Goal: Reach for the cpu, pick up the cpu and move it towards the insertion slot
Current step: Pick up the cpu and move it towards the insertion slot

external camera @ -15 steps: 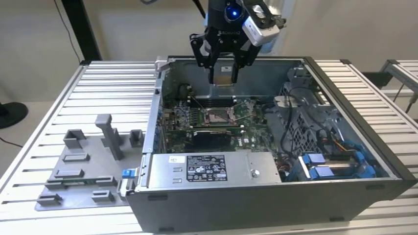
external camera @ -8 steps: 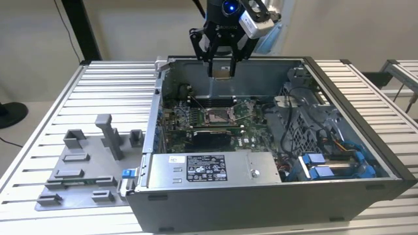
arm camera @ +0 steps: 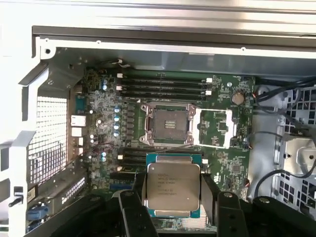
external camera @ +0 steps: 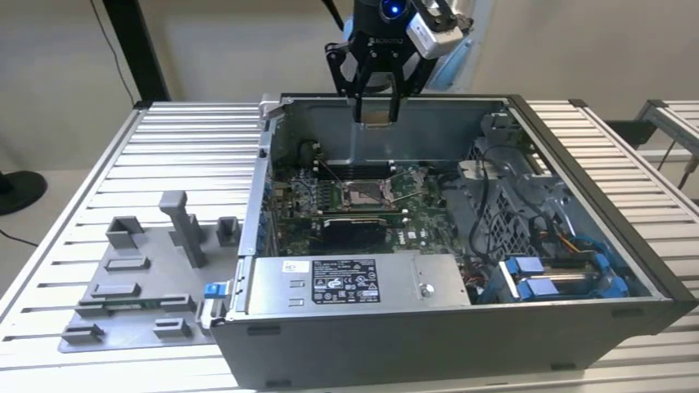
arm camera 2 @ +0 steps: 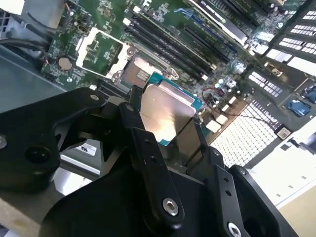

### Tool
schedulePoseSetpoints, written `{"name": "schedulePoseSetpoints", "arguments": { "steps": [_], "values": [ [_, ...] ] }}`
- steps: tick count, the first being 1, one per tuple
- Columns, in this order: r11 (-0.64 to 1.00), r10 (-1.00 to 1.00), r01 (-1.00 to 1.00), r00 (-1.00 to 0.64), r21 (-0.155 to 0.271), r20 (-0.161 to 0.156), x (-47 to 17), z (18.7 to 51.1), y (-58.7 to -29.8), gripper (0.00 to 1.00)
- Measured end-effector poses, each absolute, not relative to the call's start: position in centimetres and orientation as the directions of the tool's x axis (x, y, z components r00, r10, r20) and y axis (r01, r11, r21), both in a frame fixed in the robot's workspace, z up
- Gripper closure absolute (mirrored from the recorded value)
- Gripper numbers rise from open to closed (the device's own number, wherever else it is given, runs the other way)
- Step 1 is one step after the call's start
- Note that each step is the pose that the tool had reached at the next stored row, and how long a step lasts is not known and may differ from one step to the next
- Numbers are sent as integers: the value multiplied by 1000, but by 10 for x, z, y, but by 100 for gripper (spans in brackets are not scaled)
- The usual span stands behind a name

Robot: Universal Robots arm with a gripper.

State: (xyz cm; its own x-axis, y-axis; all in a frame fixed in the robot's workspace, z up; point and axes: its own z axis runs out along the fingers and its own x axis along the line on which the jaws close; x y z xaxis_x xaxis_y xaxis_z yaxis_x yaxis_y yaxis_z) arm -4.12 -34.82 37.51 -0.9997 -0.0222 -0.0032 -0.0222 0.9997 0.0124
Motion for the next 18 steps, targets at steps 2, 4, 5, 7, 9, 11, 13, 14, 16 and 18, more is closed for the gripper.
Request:
{"name": "schedulePoseSetpoints", "arguments": {
  "steps": [2,4,5,7,9,11,13,14,16,18],
  "values": [
    [1000,-22,-22,-1000,12,-3,-40,375,-346,100],
    [1000,-22,-22,-1000,12,-3,-39,375,-343,100],
    [1000,-22,-22,-1000,12,-3,-39,374,-341,100],
    [1000,-21,-21,-1000,12,-3,-39,374,-337,100],
    [1000,-20,-20,-1000,12,-3,-39,374,-333,100],
    [1000,-20,-20,-1000,12,-3,-39,373,-329,100],
    [1000,-19,-19,-1000,12,-3,-39,373,-325,100],
    [1000,-19,-19,-1000,12,-3,-39,373,-323,100],
    [1000,-18,-18,-1000,12,-3,-39,372,-320,100],
    [1000,-15,-15,-1000,12,-3,-39,372,-317,100]
  ]
}}
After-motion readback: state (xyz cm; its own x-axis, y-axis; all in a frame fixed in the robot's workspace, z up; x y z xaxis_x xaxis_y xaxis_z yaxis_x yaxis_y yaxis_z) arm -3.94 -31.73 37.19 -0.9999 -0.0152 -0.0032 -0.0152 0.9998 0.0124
